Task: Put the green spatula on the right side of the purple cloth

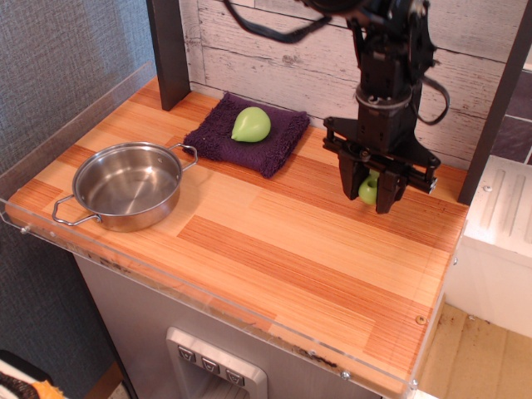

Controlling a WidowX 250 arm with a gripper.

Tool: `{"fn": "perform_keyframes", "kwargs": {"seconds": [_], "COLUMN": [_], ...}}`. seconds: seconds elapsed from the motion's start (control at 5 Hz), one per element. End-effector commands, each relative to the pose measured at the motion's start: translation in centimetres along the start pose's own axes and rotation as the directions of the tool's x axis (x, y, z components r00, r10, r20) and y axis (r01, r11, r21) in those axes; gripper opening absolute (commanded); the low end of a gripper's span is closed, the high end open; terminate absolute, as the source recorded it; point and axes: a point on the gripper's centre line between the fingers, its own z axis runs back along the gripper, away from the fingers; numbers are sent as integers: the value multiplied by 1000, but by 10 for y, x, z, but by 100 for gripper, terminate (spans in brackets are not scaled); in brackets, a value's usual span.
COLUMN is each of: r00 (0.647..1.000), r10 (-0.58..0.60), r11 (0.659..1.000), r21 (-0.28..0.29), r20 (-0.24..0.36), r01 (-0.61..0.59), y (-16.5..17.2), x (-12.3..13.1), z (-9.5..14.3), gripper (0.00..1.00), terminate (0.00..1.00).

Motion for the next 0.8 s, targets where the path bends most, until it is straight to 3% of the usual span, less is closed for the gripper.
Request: {"fn": "perform_keyframes", "kwargs": {"seconds": [0.0,0.2,0.4,0.6], "r00": [998,995,995,998], "r10": [-42,-64,-68,-68], "r11": [998,996,997,997], "r21": [38,61,41,19], "r20": [-46,-81,-71,-17], "r01": [44,69,71,69], "y": [21,28,28,25], "x": [16,18,18,20], "z": [-19,-23,-18,4], "gripper": [0,0,100,100], "terminate": [0,0,0,0]}}
